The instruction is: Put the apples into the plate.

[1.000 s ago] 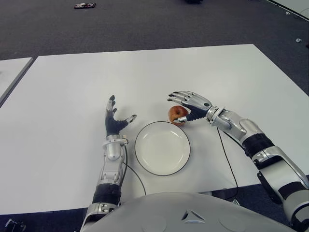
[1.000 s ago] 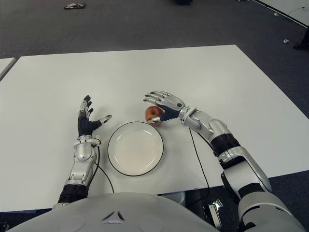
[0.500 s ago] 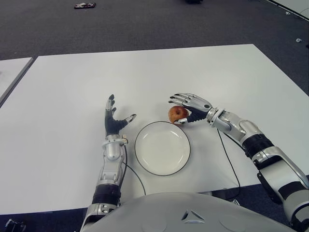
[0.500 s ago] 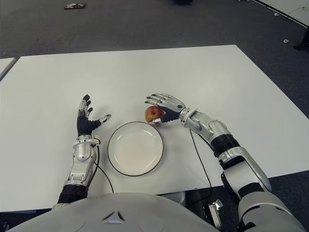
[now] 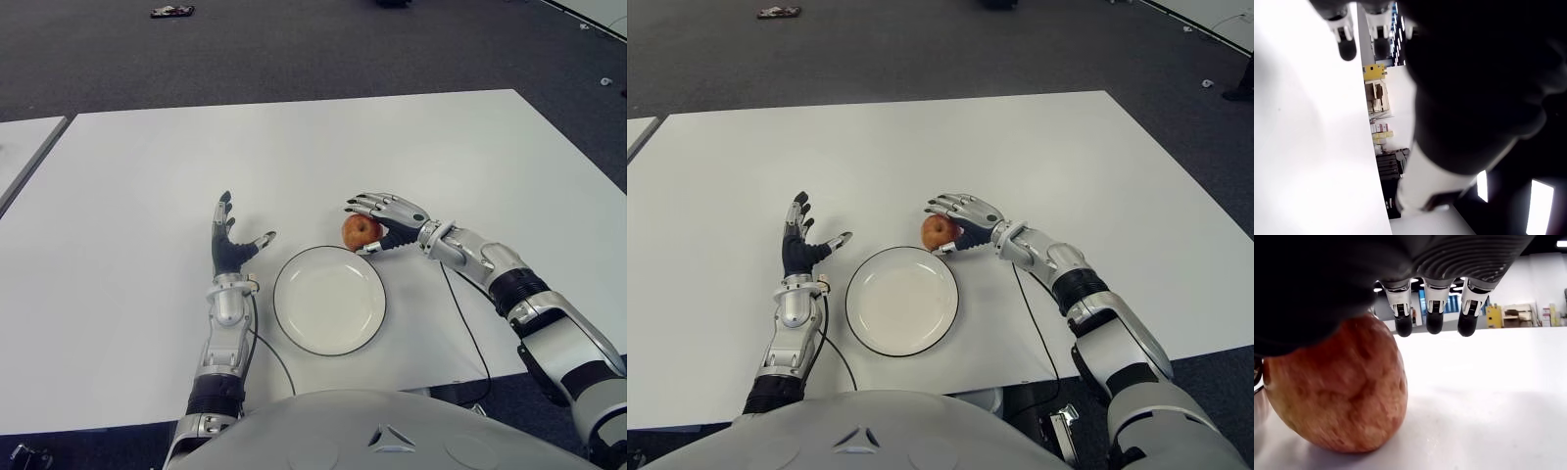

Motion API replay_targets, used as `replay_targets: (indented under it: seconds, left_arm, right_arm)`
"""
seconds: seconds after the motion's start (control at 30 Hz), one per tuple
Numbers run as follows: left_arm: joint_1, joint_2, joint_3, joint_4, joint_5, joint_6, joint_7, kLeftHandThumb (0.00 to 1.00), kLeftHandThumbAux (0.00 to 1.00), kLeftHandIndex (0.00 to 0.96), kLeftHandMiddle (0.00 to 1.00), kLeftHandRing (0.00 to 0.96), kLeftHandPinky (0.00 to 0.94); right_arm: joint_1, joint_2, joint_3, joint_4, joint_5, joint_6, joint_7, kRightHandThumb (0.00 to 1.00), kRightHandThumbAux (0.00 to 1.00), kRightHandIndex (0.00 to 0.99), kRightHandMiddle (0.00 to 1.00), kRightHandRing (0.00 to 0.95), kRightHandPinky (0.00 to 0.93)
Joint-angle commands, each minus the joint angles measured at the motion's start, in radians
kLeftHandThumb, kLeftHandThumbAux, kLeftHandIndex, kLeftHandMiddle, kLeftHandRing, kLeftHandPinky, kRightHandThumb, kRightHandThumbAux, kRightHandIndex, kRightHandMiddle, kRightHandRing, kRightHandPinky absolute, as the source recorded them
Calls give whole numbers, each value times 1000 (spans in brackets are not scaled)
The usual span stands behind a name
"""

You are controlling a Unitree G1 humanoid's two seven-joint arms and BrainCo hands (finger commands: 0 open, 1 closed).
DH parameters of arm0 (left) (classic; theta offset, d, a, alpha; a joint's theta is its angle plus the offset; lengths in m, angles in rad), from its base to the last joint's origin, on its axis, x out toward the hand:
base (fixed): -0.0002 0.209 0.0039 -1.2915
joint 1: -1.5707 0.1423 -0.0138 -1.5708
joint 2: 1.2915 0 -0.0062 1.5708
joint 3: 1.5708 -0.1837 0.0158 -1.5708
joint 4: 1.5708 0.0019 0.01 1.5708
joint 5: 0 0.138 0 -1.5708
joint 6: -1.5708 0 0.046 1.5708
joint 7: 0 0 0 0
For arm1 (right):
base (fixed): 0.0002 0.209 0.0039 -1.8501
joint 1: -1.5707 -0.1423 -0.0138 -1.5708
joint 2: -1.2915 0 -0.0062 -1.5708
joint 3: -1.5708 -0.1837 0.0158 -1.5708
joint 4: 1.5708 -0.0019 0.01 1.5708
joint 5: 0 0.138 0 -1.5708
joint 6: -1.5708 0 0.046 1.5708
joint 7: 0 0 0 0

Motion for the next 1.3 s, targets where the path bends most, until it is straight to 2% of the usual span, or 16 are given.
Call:
replay_targets:
  seconds: [0.03, 1.3]
  left_arm:
    - [1, -1, -2, 1, 6, 20, 9, 2, 591, 0, 0, 0, 0]
    - [-3, -4, -1, 2, 6, 16, 14, 0, 584, 0, 0, 0, 0]
  right_arm:
    - [-15, 11, 27, 36, -17, 11, -13, 167, 274, 0, 0, 0, 0]
    - [-41, 6, 111, 107, -25, -3, -85, 128, 361, 0, 0, 0, 0]
